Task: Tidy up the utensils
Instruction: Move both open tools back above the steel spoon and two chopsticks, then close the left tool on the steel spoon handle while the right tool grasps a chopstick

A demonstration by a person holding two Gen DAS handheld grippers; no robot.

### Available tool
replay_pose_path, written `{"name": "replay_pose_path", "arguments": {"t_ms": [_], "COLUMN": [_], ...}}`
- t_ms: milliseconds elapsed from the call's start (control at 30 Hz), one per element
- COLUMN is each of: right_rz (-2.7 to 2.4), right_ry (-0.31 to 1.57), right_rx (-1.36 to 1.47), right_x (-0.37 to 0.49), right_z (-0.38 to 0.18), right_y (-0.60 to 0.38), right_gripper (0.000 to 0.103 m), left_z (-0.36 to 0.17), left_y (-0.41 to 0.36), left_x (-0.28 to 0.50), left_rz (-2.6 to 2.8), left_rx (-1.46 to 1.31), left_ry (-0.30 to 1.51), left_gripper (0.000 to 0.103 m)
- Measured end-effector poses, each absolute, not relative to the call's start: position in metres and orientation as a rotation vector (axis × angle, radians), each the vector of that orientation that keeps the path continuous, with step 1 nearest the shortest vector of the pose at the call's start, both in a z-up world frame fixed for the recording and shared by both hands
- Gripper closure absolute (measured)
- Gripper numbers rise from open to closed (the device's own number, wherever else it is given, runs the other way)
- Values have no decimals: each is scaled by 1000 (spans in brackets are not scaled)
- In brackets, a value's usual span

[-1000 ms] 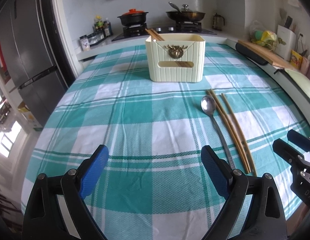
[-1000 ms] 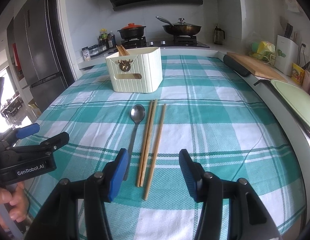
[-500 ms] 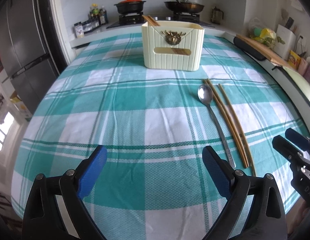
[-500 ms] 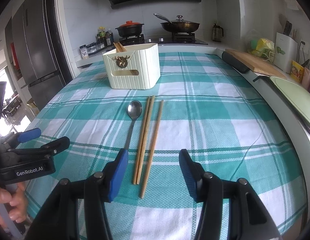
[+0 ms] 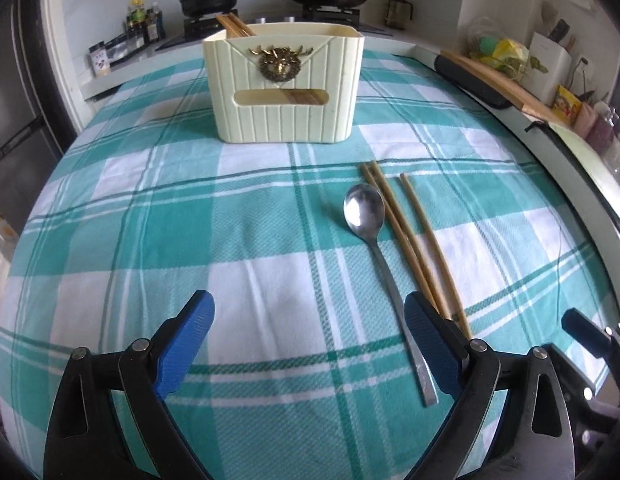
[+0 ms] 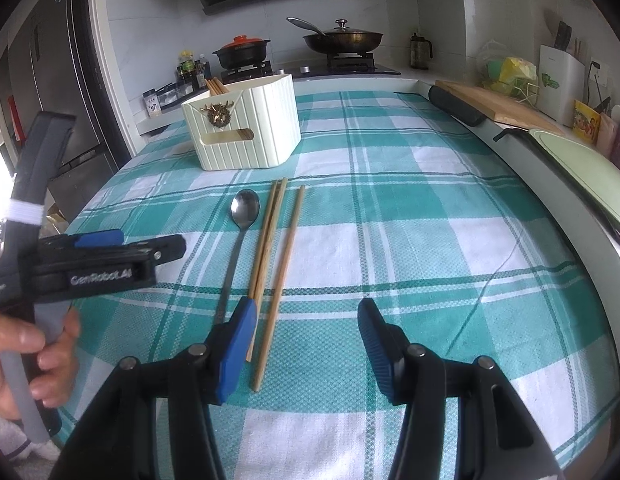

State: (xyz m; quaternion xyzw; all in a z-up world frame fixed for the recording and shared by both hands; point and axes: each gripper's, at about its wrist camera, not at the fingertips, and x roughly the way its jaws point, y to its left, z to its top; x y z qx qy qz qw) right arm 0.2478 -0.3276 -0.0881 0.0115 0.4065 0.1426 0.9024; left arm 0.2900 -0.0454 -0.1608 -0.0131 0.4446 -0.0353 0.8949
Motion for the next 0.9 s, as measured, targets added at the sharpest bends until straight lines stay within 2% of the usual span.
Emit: {"name": "replay_pose_path", "arguments": {"t_ms": [333,900], "right_rz": [264,279], "right_ry": [849,854], "right_rx": [55,56], "right_x": [251,253], "right_z": [-92,-95], "right_y": [-345,-341], "right_gripper": [49,49], "left_z": [-186,-200], "left_y": [-67,-53], "left_x": [327,330], "left_rz": [-43,27], "left_rx": [43,61], "left_ry": [961,941], "left_gripper": [7,3]}}
